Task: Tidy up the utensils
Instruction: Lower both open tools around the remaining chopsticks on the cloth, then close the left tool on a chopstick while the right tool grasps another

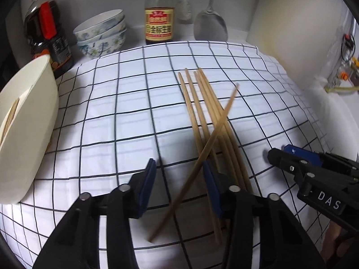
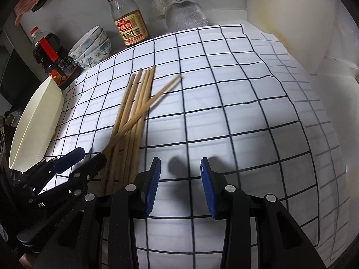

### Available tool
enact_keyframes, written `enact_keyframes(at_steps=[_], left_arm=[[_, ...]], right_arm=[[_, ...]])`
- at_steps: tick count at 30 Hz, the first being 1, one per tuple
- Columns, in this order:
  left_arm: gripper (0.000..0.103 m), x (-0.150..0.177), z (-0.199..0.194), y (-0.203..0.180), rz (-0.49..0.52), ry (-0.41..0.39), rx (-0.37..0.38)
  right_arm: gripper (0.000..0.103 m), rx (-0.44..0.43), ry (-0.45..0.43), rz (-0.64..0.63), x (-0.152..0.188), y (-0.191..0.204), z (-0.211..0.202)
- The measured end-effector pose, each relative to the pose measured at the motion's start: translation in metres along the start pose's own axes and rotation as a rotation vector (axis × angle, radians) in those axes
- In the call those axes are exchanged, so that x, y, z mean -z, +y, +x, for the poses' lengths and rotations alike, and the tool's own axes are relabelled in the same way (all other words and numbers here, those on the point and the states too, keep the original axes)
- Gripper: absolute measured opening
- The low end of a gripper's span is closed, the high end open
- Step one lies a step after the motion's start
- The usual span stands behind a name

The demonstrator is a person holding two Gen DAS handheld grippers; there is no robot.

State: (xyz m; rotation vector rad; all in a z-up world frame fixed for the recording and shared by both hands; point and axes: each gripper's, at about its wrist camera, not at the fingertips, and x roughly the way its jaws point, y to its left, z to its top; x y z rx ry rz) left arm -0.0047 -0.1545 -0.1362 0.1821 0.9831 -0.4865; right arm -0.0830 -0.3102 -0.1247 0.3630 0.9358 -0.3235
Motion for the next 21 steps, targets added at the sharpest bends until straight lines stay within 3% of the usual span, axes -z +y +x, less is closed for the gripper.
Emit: enact_keyframes(at_steps=[11,21], left_arm=[[0.008,0.003,0.0,0.028,-0.095,0.01,0.001],[0.008,0.007,-0.004,0.041,-0.142,0.016,0.007]], right_arm=[[0.035,-0.022,0.001,-0.04,-0.005,0.02,0.003],[0.035,0.004,0.014,-0.083,-0.009,0.033,0.014]])
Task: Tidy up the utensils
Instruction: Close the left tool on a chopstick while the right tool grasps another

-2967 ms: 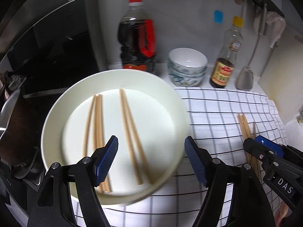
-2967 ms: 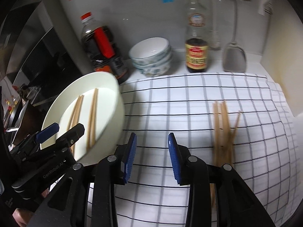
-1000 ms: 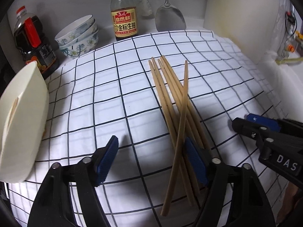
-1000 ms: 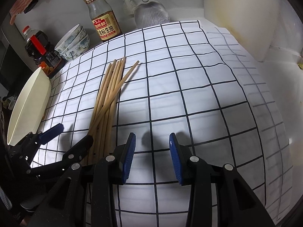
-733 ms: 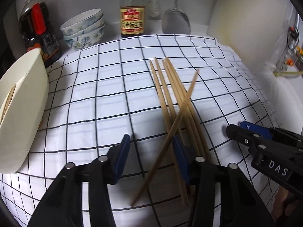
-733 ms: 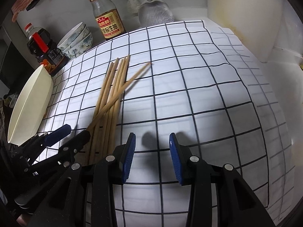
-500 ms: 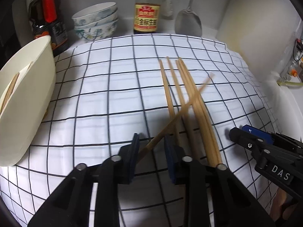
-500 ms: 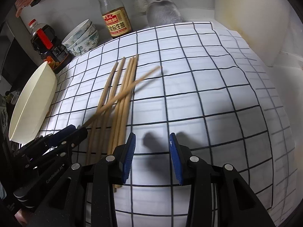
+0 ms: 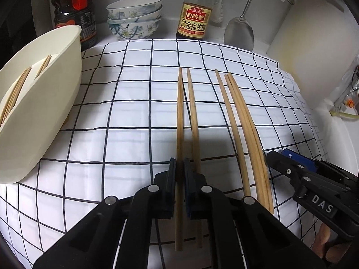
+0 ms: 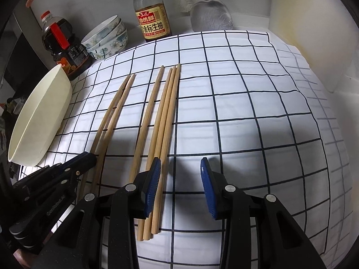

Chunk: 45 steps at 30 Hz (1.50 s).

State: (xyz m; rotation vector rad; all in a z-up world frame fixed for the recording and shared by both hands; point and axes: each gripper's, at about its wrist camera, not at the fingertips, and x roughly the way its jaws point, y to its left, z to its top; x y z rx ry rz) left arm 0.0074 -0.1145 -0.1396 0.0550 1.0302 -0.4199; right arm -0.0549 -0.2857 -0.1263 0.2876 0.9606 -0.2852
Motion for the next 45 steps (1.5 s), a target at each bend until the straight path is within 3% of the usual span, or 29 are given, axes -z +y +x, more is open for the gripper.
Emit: enact_keyframes(at_steps=[15,18,25,45], left_arm=[[0.008,-0.008,0.0,0.01,0.009,-0.004,-0.046],[0.017,-0.01,0.004,0.011,0.005,0.01,-0.051],[0.063,-0.016,0.001,0.01,0.005,-0.034,-0.095],[0.065,-0.047,0.035,0.003,0.039,0.01,-0.177]], right_arm=[[0.036,0.077,0.015,-0.096,-0.007,0.017,0.013],[0.036,0.098,0.015,-0.118,-0.011,0.019,0.017],[0.042,0.106,0.009,-0.13,-0.018,0.021,0.022],[0.042,0.128,-0.022,-0.116,-0.034,0.008,0.031]])
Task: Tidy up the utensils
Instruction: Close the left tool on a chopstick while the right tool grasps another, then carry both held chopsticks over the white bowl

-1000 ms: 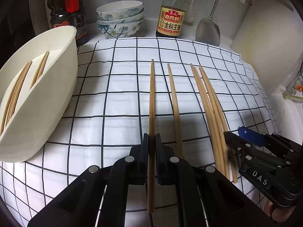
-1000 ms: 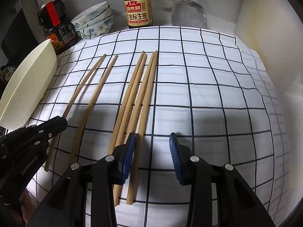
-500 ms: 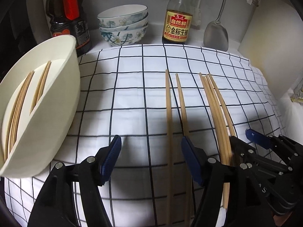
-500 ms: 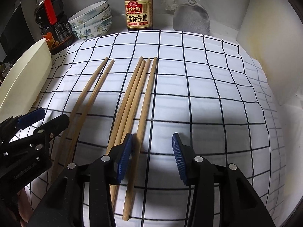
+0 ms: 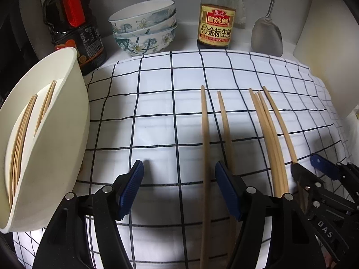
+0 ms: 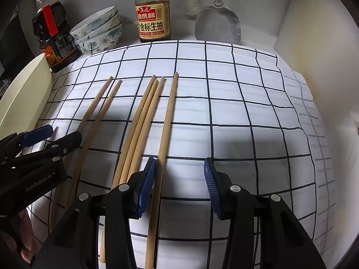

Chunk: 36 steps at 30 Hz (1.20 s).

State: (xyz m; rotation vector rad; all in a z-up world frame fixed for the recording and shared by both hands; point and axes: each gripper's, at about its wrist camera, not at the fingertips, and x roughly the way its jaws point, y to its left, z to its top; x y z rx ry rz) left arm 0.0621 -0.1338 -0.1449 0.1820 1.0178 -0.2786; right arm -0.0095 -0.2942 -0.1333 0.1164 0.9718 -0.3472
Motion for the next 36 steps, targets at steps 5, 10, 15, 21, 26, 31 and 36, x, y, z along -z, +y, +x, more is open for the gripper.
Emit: enact_keyframes(at_steps=[5,10,15,21,26,31,36], left_arm=[[0.06,-0.003,0.001,-0.003,0.011,-0.004,-0.008],[0.025,-0.001,-0.004,-0.013,0.048,-0.01,0.029],[0.007,0.005,-0.008,-0.021,0.08,-0.002,0.032],[0.007,0.007,-0.022,-0.013,0.068,0.007,0.058],[0.007,0.002,-0.056,-0.004,0.055,-0.039,0.084],[0.007,-0.006,-0.091,0.016,0.048,-0.094,0.073],[0.007,-0.02,-0.129,0.056,0.013,-0.164,0.041]], right_arm=[[0.042,-0.004,-0.008,-0.004,-0.003,-0.001,0.003],[0.021,-0.024,-0.018,-0.043,-0.002,0.007,0.002],[0.006,-0.06,-0.007,-0.007,0.0,0.001,0.001],[0.006,-0.101,0.003,0.085,0.01,-0.012,-0.013],[0.006,-0.126,-0.029,0.094,0.009,-0.009,-0.044],[0.006,-0.154,-0.083,0.067,-0.005,0.011,-0.081],[0.006,-0.214,-0.134,0.033,-0.028,0.046,-0.107]])
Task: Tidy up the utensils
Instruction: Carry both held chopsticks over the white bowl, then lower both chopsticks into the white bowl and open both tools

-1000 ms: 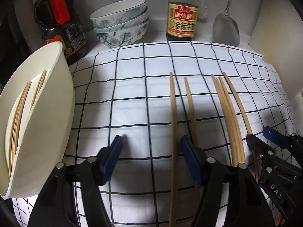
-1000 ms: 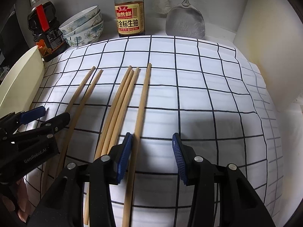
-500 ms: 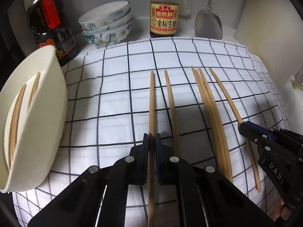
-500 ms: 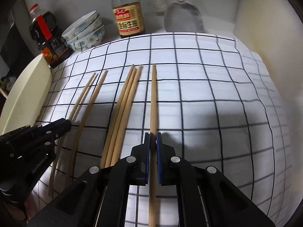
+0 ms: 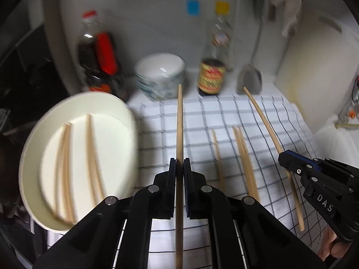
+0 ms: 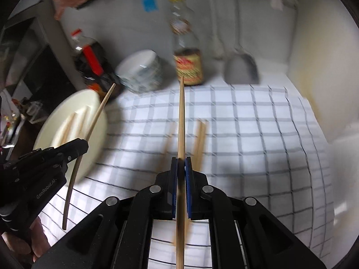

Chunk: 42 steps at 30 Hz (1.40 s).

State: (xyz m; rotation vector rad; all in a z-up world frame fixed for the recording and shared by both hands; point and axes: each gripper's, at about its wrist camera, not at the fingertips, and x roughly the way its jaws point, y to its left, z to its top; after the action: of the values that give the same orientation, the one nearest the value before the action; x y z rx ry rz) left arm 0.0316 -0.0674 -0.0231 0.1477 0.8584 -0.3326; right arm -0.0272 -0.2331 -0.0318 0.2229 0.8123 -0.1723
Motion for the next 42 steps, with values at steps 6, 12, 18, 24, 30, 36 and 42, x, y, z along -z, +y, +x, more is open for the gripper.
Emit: enact_keyframes(at_steps=[6,12,18,24,30,36,42], left_arm=[[0.007,-0.008,-0.027,0.057,-0.061,-0.058,-0.084],[0.008,-0.004,-0.031,0.123,-0.142,-0.045,-0.161],[0.008,0.001,-0.026,0.174,-0.206,-0.028,-0.202],[0.008,0.0,-0.009,0.2,-0.247,-0.013,-0.218],[0.008,0.004,0.019,0.214,-0.261,0.031,-0.213],[0.008,0.005,0.039,0.22,-0.266,0.08,-0.199],[0.008,0.006,0.057,0.232,-0.287,0.109,-0.202]], right_arm=[[0.006,-0.072,-0.025,-0.099,-0.027,0.068,0.003],[0.006,-0.139,0.001,-0.176,-0.042,0.135,0.025],[0.006,-0.187,0.041,-0.221,-0.051,0.189,0.054],[0.006,-0.195,0.086,-0.236,-0.056,0.219,0.083],[0.006,-0.172,0.131,-0.244,-0.058,0.235,0.118],[0.006,-0.175,0.184,-0.235,-0.058,0.244,0.146],[0.006,-0.169,0.24,-0.214,-0.057,0.245,0.169]])
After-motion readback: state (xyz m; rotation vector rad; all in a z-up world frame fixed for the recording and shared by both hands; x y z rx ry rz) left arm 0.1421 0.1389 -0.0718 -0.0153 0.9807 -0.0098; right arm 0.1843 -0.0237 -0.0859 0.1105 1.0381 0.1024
